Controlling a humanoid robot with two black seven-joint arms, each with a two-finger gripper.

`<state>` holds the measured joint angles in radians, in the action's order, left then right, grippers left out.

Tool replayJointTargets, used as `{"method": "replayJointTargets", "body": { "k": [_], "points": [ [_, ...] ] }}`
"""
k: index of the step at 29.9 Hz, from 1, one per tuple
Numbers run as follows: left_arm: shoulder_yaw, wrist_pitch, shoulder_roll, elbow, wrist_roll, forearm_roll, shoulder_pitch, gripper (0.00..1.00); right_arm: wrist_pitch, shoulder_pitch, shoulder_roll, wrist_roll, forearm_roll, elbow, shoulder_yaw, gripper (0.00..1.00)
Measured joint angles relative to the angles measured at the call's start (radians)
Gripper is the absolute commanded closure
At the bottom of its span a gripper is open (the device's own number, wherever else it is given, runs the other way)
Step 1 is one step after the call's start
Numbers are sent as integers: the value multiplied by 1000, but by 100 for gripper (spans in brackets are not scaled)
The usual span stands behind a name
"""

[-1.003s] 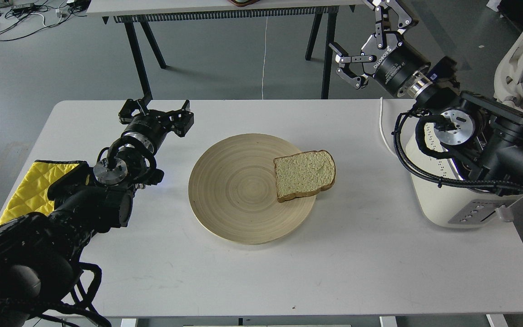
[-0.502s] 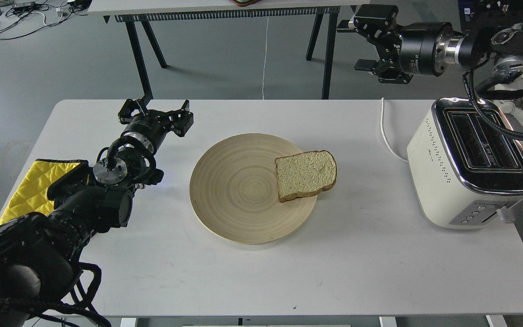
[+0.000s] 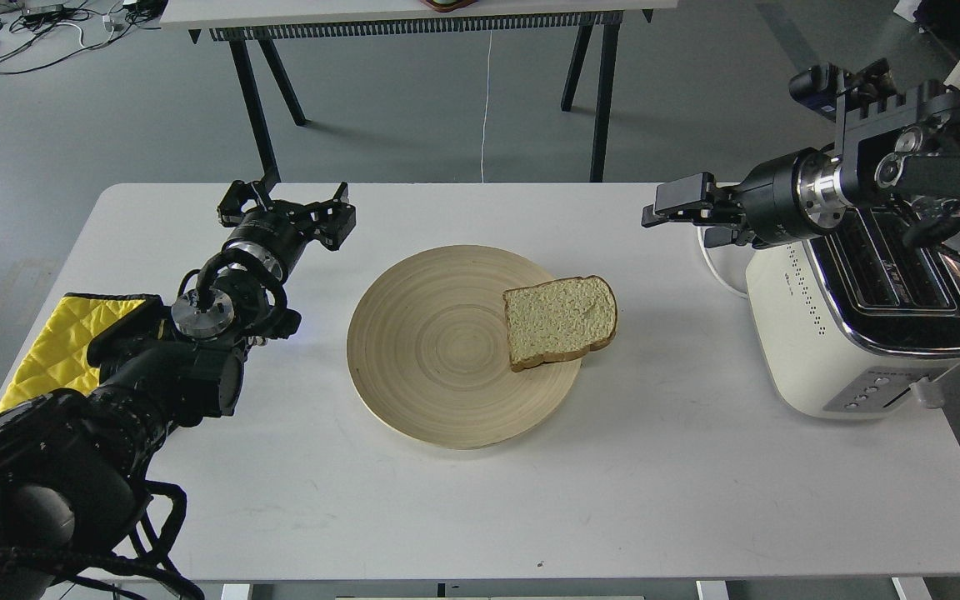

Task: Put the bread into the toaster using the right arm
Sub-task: 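Raise the right gripper over the toaster and swing it toward the bread, then extend the open right gripper to the edge of the bread slice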

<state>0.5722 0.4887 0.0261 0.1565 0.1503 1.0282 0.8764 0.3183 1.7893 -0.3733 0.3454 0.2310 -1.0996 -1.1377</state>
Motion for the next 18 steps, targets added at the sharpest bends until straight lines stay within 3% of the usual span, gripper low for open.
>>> {"method": "replayJointTargets", "body": {
  "k": [5, 15, 18],
  "points": [
    [0, 0, -1, 0, 0, 0, -1, 0, -90, -71, 33, -48, 5, 1, -7, 3],
    [0, 0, -1, 0, 0, 0, -1, 0, -205, -185, 62, -53, -16, 5, 58, 5],
    [0, 0, -1, 0, 0, 0, -1, 0, -246, -228, 67, -53, -16, 5, 113, 10]
  ]
}}
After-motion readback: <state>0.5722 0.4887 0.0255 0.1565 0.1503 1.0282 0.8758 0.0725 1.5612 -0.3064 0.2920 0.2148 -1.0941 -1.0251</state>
